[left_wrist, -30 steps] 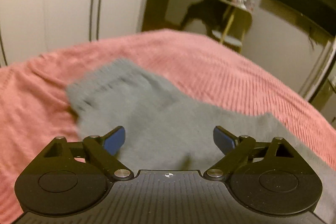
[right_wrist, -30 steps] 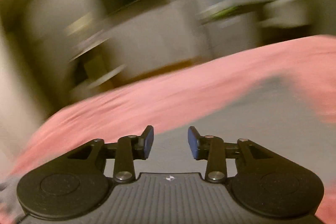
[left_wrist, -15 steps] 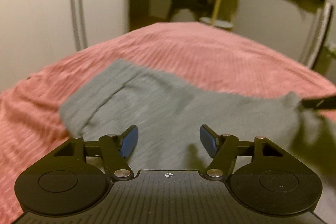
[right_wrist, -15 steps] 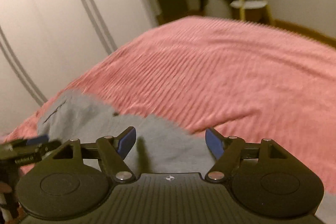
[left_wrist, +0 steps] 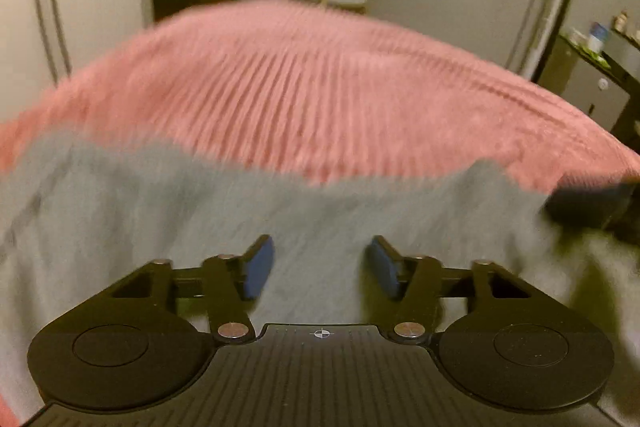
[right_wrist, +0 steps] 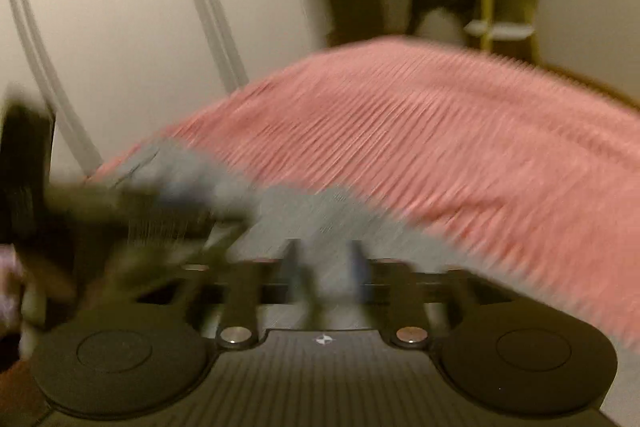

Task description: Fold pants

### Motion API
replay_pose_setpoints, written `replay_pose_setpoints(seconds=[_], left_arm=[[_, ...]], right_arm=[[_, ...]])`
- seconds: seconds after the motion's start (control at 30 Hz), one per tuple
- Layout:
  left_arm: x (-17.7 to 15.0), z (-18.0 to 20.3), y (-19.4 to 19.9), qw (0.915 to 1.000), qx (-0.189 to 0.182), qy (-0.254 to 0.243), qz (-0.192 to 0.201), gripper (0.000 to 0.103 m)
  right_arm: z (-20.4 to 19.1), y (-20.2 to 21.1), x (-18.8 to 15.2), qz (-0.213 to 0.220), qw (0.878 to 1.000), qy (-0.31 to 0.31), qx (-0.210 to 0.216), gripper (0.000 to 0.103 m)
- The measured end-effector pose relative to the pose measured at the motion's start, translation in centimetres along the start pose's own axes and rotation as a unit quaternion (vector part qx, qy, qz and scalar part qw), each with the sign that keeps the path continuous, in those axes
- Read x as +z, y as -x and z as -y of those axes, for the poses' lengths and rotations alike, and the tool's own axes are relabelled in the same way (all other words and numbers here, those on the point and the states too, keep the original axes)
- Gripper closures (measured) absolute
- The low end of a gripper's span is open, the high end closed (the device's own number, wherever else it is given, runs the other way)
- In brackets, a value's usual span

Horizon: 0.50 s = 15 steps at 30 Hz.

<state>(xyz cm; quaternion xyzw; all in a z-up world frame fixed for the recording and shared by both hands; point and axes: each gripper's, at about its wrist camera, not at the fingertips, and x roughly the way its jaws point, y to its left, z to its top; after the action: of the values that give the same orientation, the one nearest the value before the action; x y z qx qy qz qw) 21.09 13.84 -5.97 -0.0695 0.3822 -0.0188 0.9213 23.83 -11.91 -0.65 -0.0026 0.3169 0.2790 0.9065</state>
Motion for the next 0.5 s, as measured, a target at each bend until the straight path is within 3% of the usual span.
replay_pose_setpoints(seconds=[0.03,0.13,0.2,0.27,0.33,0.4,0.5], left_arm=[[-0.7,-0.7,-0.1,0.9999,-0.005,0.011,-0.001,0.052],[-1.7,-1.2,0.6,0.9996,0.001,-0.029,0.005,0.063],[-1.9,-1.1,1.1,0.9988,0.004,-0.048,0.007,0.064],[-1.9,-1.2,2.1,0.9987,0.001,-0.05,0.011,0.064],[-1.4,-1.3,2.7,0.9989,-0.003,-0.04,0.023,0.057],[-0.9,-1.0,3.1,0.9986,-0.008,-0.037,0.038,0.049],[-0.4,-0.8,2.8,0.9981,0.007,-0.041,0.046,0.048]], right_arm=[[0.7,-0.4,0.6,-0.004,1.0,-0.001,0.007,0.023],[2.6,-2.6,1.3,-0.039,0.999,-0.024,0.019,0.023],[2.9,-3.9,1.1,-0.065,0.996,-0.041,0.052,0.035],[1.8,-4.1,0.5,-0.081,0.993,-0.022,0.086,0.064],[0.4,-3.7,-0.5,-0.096,0.991,0.008,0.097,0.078],[-0.7,-3.5,-1.6,-0.111,0.989,0.035,0.093,0.082],[-1.3,-2.5,-2.6,-0.119,0.987,0.034,0.102,0.085]])
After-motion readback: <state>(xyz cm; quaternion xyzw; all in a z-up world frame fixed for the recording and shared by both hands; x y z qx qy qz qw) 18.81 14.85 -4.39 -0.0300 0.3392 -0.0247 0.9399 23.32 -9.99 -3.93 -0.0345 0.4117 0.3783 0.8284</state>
